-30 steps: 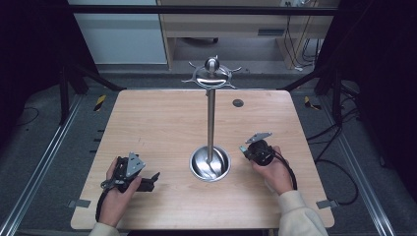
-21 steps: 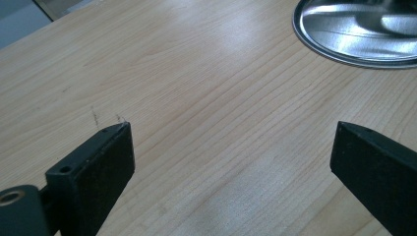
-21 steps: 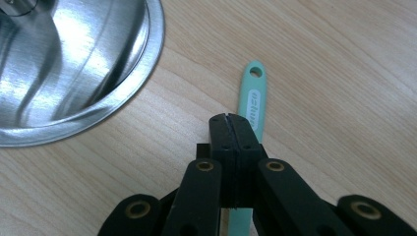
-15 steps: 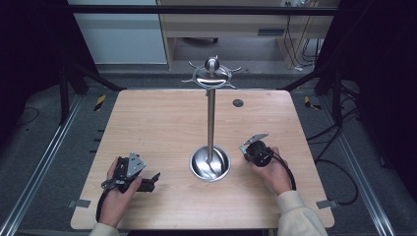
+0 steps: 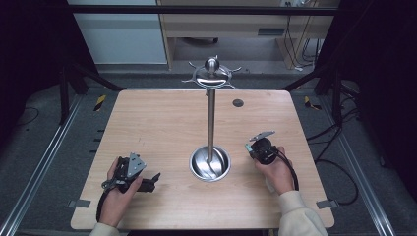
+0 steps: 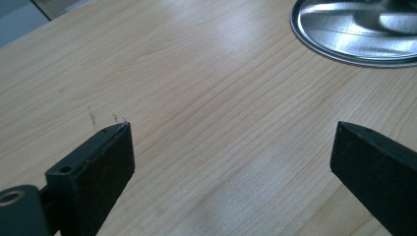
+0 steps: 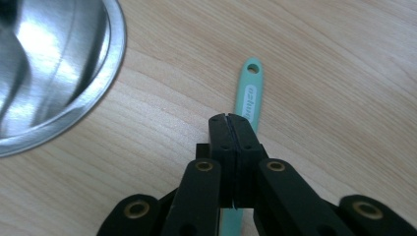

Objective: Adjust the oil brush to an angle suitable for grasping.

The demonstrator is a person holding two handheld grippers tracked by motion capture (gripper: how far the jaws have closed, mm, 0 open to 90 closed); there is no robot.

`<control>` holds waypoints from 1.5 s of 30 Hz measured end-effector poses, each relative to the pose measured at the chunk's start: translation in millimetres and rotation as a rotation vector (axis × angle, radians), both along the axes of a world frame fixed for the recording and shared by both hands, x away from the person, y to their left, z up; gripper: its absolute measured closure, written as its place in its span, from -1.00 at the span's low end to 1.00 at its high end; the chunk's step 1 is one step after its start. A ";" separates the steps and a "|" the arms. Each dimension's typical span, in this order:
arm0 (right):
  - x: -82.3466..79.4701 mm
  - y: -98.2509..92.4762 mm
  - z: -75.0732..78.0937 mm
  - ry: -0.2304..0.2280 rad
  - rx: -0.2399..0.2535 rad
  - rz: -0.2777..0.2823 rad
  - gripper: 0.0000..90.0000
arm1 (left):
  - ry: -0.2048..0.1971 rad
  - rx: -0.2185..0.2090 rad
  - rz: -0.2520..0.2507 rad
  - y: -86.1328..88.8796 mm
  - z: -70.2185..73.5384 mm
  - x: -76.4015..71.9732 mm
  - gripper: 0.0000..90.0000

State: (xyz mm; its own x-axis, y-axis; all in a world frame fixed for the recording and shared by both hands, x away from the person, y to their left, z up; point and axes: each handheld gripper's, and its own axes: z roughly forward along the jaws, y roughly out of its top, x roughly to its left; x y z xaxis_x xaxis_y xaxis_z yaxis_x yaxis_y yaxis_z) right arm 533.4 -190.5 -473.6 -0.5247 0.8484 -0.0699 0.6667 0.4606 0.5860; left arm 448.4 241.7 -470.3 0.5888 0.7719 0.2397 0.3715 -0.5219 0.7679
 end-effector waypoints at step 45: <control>-2.8 -10.1 6.9 0.334 -0.102 -0.085 0.71 | 0.008 0.003 -0.002 -0.6 -0.8 0.2 -0.94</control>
